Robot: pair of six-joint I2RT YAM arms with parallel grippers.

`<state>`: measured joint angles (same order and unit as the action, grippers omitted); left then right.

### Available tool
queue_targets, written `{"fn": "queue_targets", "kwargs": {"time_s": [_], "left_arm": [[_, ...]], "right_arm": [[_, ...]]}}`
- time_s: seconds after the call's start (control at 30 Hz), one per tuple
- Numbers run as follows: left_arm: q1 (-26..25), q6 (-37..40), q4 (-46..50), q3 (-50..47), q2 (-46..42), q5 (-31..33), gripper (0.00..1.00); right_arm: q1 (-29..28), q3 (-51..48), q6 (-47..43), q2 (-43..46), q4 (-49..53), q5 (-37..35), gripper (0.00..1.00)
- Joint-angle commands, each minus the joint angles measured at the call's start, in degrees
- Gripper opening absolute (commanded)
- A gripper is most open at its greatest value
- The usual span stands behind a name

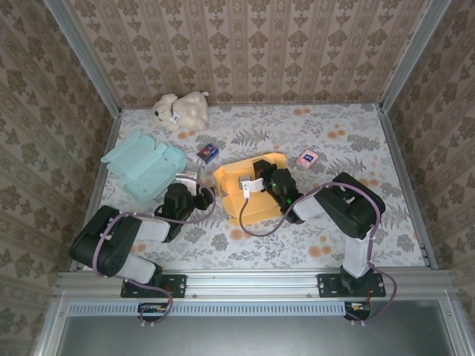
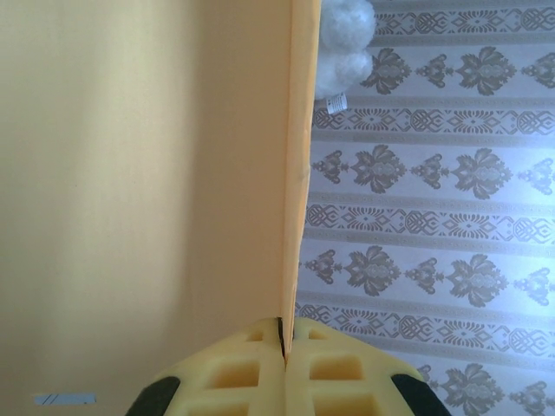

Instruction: Fold the paper box

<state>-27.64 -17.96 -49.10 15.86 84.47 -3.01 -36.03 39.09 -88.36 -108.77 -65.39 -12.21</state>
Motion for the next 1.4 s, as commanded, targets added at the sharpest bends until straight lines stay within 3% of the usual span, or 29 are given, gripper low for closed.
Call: {"fn": "queue_targets", "kwargs": {"time_s": [0.0,0.37,0.77,1.03,1.37], "left_arm": [[0.84,1.62,-6.41,1.72,2.22,-4.1,0.57],[1.12,1.38,-13.18,2.18,6.88,-14.18,0.56],[1.1,-0.16,-13.48,4.62,9.15,-14.84,0.54],[1.1,0.42,-13.78,3.34,9.41,-15.0,0.6],[1.1,2.93,-15.14,1.05,9.29,-19.93,0.68]], "right_arm": [[0.44,-0.77,-0.5,-0.72,-0.09,0.17,0.0],[0.46,-0.43,-0.57,-0.65,1.06,0.12,0.0],[0.52,-0.35,-0.28,-0.83,1.57,0.26,0.0],[0.52,-0.2,-0.31,-0.58,2.1,0.08,0.0],[0.52,0.0,-0.32,-0.71,2.7,-0.07,0.0]]}}
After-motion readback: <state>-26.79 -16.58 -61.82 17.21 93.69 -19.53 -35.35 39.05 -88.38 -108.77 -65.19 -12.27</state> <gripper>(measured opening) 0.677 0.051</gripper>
